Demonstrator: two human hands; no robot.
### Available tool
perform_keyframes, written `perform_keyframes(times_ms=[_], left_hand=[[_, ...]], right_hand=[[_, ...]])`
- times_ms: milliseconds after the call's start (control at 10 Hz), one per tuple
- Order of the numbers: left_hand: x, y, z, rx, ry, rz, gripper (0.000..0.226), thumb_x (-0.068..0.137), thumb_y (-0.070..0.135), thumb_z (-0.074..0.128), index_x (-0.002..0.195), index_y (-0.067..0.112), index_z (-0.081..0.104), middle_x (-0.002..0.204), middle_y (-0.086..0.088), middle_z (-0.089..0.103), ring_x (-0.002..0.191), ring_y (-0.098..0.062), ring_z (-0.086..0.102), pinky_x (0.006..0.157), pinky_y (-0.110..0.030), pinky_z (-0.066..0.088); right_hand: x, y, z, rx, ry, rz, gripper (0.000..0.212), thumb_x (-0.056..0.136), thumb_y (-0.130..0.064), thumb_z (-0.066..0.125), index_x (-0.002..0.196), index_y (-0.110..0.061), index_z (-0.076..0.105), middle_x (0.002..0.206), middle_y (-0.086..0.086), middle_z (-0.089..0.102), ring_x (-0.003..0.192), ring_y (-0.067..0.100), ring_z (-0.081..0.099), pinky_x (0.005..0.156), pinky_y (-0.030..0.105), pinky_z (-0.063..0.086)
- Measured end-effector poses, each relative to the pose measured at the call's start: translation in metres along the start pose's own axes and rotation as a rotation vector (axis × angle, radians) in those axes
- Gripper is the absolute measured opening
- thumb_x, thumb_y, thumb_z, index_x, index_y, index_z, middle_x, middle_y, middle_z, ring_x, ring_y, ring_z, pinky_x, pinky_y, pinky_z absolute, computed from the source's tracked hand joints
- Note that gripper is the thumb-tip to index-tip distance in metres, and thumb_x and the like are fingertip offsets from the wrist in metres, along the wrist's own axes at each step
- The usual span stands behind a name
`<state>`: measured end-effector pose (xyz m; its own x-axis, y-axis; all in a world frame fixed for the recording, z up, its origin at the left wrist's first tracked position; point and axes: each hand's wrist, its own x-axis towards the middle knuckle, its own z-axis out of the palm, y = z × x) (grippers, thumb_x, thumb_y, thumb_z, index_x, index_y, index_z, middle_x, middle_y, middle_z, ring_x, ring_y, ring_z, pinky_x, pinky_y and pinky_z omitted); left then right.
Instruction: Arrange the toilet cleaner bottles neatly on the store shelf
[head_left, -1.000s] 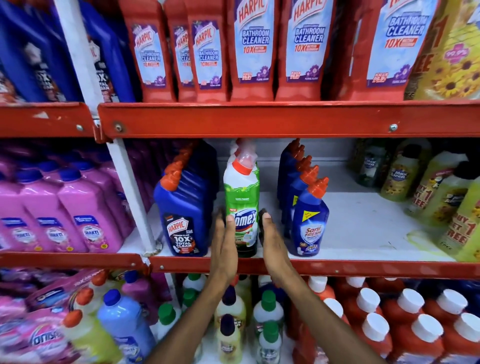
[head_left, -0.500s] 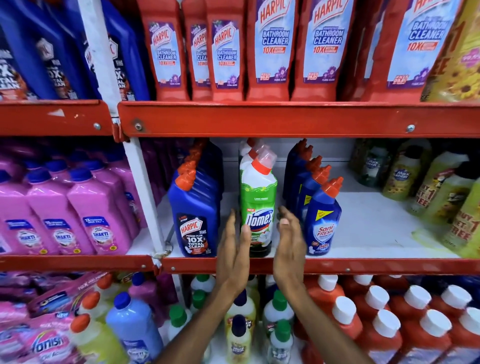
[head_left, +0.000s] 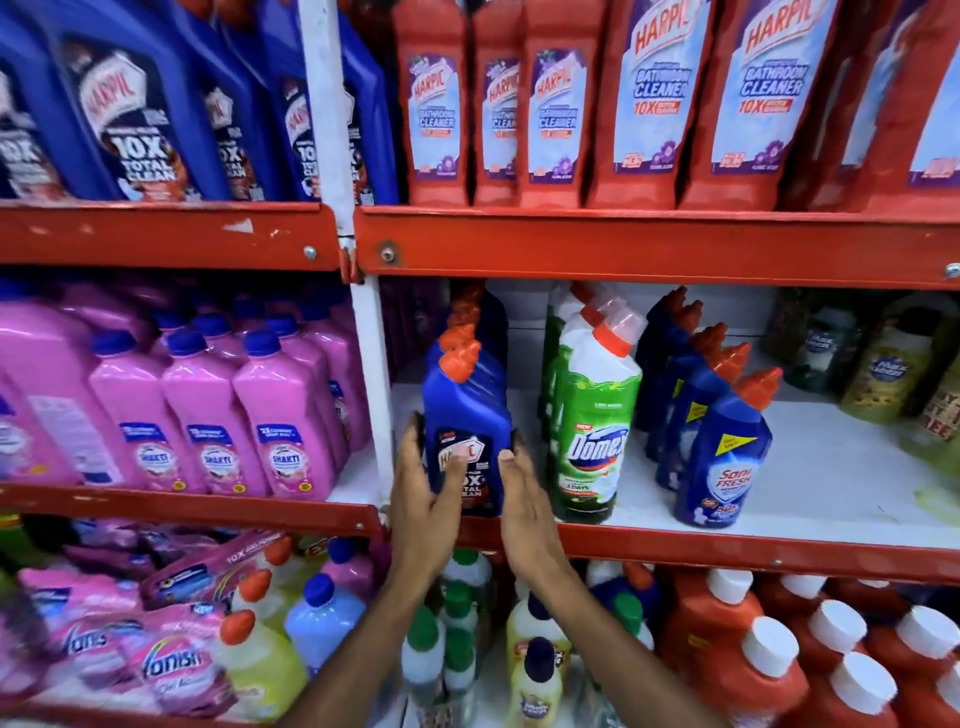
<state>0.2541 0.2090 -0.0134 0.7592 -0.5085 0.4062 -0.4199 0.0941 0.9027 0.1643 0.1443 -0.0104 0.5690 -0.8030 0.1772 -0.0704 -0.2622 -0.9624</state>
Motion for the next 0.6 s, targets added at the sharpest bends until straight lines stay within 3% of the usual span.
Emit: perform_keyframes(times_ms=[100, 300, 400, 500, 600], left_hand=[[0.011, -0.007, -0.005, 0.024, -0.075, 0.02, 0.075, 0.086, 0.064, 0.054, 0.149, 0.025, 0.045, 0.139, 0.002, 0.067, 0.125, -0.013, 0.066, 0.109, -0.045, 0.054], [0.016, -0.015, -0.01, 0.048, -0.072, 0.039, 0.068, 0.088, 0.061, 0.053, 0.146, 0.025, 0.048, 0.121, 0.01, 0.073, 0.109, -0.009, 0.071, 0.097, -0.042, 0.06], [0.017, -0.011, -0.012, 0.055, -0.077, 0.04, 0.064, 0.09, 0.059, 0.053, 0.145, 0.026, 0.047, 0.123, 0.006, 0.074, 0.11, -0.013, 0.072, 0.096, -0.046, 0.06], [0.013, -0.011, -0.013, 0.087, -0.058, 0.097, 0.062, 0.096, 0.051, 0.054, 0.151, 0.024, 0.044, 0.138, 0.003, 0.068, 0.123, -0.013, 0.067, 0.104, -0.047, 0.057], [0.005, 0.01, -0.021, 0.152, 0.151, 0.289, 0.06, 0.097, 0.043, 0.055, 0.15, 0.017, 0.047, 0.152, 0.002, 0.056, 0.139, -0.01, 0.053, 0.114, -0.041, 0.05]], right_hand=[[0.003, 0.003, 0.007, 0.02, 0.036, -0.002, 0.075, 0.091, -0.057, 0.029, 0.158, -0.024, 0.029, 0.163, -0.005, 0.036, 0.15, 0.008, 0.033, 0.126, 0.036, 0.024], [0.008, 0.012, 0.01, 0.019, 0.015, -0.069, 0.079, 0.085, -0.057, 0.028, 0.158, -0.025, 0.03, 0.162, -0.007, 0.039, 0.147, 0.004, 0.037, 0.122, 0.027, 0.028], [0.008, 0.011, 0.008, 0.024, 0.015, -0.064, 0.08, 0.085, -0.058, 0.029, 0.158, -0.025, 0.03, 0.163, -0.006, 0.038, 0.148, 0.004, 0.036, 0.124, 0.032, 0.028], [0.001, 0.009, 0.009, 0.037, 0.052, -0.062, 0.072, 0.091, -0.055, 0.033, 0.157, -0.024, 0.034, 0.162, -0.005, 0.04, 0.147, 0.005, 0.037, 0.125, 0.037, 0.029], [-0.028, -0.007, -0.009, 0.134, 0.342, -0.206, 0.049, 0.095, -0.048, 0.04, 0.138, -0.031, 0.056, 0.14, -0.019, 0.061, 0.13, 0.005, 0.057, 0.11, 0.028, 0.046]])
